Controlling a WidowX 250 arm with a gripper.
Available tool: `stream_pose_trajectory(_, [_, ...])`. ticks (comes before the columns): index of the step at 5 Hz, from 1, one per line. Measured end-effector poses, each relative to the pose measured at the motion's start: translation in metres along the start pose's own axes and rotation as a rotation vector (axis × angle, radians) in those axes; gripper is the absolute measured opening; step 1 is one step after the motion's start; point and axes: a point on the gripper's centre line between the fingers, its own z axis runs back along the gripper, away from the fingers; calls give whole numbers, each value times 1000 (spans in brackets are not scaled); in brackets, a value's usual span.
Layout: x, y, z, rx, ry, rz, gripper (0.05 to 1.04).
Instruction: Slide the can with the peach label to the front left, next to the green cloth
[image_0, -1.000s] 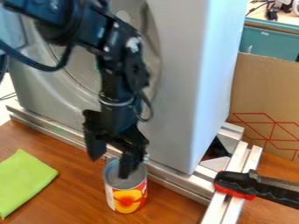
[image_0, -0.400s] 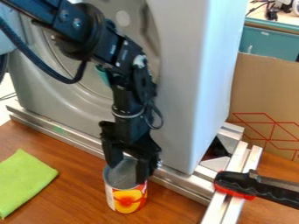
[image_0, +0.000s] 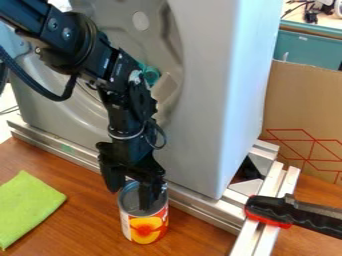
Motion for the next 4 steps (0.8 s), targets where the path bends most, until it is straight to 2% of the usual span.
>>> stream_pose_trajectory(3, [-2,7,-10,-2,2,18,1001])
stream_pose_trajectory(4, [-13,6,-11,-8,77,23,1001])
